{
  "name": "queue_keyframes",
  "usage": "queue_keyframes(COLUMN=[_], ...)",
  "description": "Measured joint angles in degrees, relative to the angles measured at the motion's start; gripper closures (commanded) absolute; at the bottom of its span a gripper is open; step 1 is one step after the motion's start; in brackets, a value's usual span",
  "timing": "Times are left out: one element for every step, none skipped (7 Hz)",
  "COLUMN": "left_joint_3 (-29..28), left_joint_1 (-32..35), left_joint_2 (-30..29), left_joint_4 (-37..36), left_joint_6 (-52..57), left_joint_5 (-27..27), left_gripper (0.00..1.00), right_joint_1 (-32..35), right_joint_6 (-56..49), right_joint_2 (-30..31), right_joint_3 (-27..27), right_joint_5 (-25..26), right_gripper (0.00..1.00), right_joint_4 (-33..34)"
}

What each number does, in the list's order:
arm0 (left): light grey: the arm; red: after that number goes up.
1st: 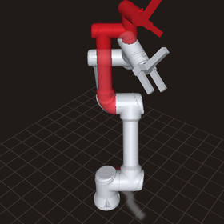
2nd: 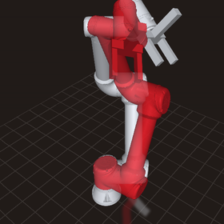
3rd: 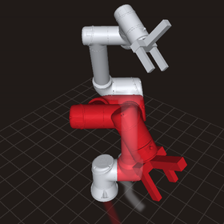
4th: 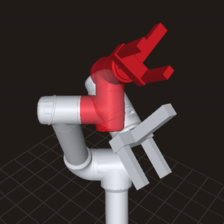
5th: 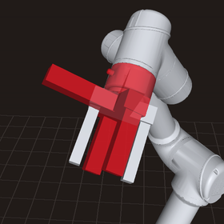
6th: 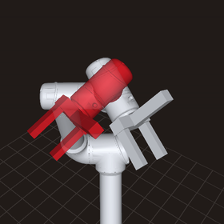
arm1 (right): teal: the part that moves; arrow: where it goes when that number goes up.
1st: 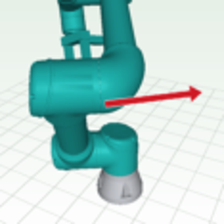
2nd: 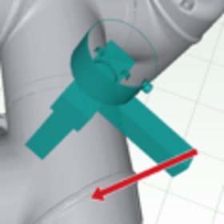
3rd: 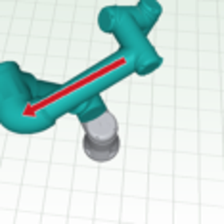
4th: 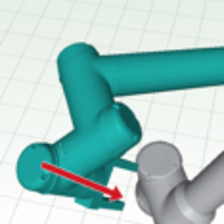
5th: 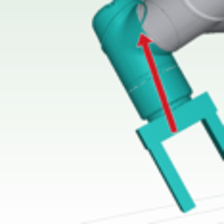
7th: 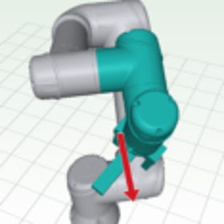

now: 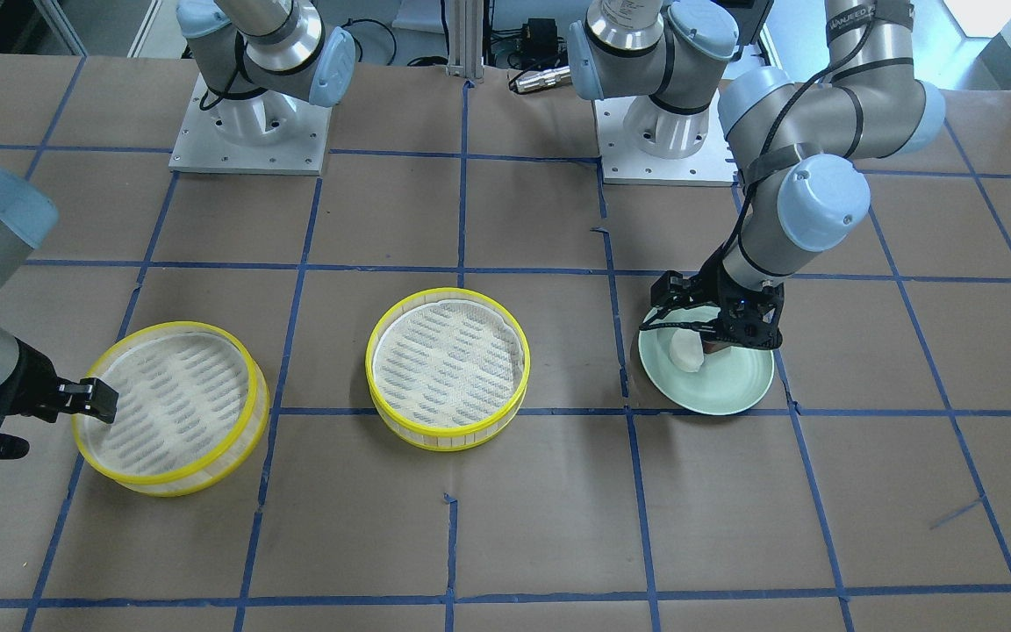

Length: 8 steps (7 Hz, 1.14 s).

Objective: Stack buns with steamer

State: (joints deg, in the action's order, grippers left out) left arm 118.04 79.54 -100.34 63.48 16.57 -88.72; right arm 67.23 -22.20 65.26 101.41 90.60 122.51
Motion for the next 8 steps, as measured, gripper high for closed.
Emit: queue_keyframes(left_joint_3=[0.20,0.32,0.39,0.42,0.42,0.18,-0.53,-1.35], left_joint_1=[0.00,0.00,0.00,0.00,0.00,0.18,0.79,2.02], left_joint_2=[-1.03,-1.59,-1.93,-2.28,-2.52,-2.20,-0.84,1.04], left_joint_4=[-1.27,-2.13,-2.49,-2.65,-3.35,-4.71,-5.51,-5.41], left_joint_6=[0.00,0.02,0.02,-0.06,-0.19,-0.25,-0.64,-2.31], left_joint_5=[0.00,-0.07,-0.63,-1.64,-2.22,-2.82,-3.83,-4.39], left_gripper=[0.43,0.63,0.98,1.00,1.00,1.00,1.00,1.00], right_joint_1=[-0.13,-0.20,-0.23,-0.25,-0.25,-0.25,-0.21,-0.18], right_joint_6=[-0.05,-0.11,-0.12,-0.12,-0.13,-0.15,-0.18,-0.34], right_joint_2=[0.00,0.04,0.15,0.37,0.99,2.94,6.31,9.54], right_joint_3=[0.00,-0.03,-0.08,-0.19,-0.44,-1.10,-2.47,-4.15], right_joint_5=[-0.10,-0.18,-0.23,-0.13,0.09,0.18,0.10,0.00], right_gripper=[0.91,0.91,0.91,0.91,0.91,0.91,0.91,0.91], right_joint_4=[0.03,-0.01,-0.15,-0.42,-1.21,-3.98,-9.42,-14.94])
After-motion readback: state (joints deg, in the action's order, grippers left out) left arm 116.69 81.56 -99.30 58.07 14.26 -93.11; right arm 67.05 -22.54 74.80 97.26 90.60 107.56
